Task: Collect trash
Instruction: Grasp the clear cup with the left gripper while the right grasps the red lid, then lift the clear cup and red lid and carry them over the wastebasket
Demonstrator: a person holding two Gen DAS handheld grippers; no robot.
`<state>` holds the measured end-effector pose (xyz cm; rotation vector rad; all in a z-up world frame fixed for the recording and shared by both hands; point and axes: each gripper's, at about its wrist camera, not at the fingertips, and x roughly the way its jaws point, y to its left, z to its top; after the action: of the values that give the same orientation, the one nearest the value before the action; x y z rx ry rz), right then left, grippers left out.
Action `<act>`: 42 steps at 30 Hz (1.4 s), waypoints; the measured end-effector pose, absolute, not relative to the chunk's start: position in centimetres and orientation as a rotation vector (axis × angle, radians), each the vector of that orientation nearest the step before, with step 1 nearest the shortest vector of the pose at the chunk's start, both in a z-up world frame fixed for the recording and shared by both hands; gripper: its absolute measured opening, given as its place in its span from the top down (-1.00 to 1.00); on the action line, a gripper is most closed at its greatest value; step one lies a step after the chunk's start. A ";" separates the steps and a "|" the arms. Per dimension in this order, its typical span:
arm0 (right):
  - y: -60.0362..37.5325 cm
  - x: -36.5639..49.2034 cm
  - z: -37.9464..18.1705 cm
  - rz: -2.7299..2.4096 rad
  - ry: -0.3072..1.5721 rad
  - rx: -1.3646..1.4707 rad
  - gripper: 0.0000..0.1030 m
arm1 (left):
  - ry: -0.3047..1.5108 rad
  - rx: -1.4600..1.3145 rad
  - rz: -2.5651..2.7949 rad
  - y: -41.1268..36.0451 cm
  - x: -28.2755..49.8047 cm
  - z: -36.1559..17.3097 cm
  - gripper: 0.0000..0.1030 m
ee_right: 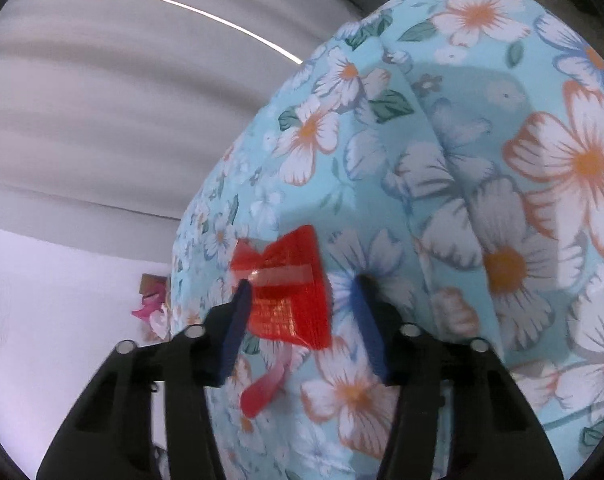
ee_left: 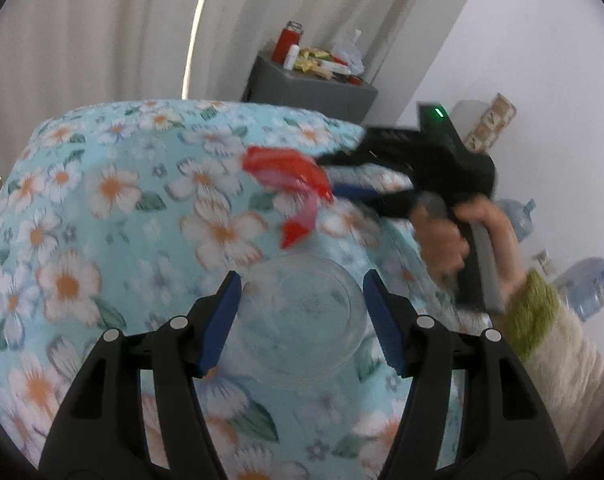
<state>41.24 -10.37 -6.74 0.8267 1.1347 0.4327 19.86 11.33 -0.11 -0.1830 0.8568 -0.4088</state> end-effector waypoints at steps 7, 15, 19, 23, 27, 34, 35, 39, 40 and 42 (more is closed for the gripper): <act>-9.0 40.8 -7.1 0.444 1.152 0.815 0.67 | 0.840 -0.130 -0.392 9.6 17.5 -0.6 -0.15; -13.1 35.1 -5.1 0.451 1.061 0.866 0.73 | 0.785 -0.059 -0.379 7.6 16.2 0.0 -0.15; -16.3 30.5 -4.4 0.434 1.007 0.919 0.81 | 0.767 -0.024 -0.387 6.4 15.5 0.3 -0.15; -17.9 26.1 -4.3 0.435 0.978 0.962 0.82 | 0.767 0.000 -0.419 5.1 14.7 0.4 -0.15; -19.8 21.0 -4.6 0.434 0.969 1.003 0.82 | 0.786 0.013 -0.470 3.7 13.4 0.2 -0.15; -21.0 15.3 -5.5 0.378 0.962 1.020 0.80 | 0.856 0.036 -0.450 2.3 12.8 -2.5 -0.16; -21.0 15.0 -5.8 0.374 0.965 1.027 0.78 | 0.854 0.038 -0.445 2.2 12.7 -2.6 -0.16; -21.3 15.3 -6.4 0.368 0.980 1.052 0.68 | 0.845 0.055 -0.429 1.8 12.7 -2.6 -0.16; -21.3 15.2 -6.6 0.367 0.984 1.060 0.67 | 0.844 0.056 -0.424 1.7 12.7 -2.6 -0.16; -21.4 15.3 -7.0 0.362 0.991 1.071 0.55 | 0.842 0.057 -0.416 1.6 12.7 -2.6 -0.16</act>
<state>15.35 -21.42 -6.97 1.0710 0.9914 0.3620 12.66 1.59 -2.62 0.0574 0.8423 -0.4160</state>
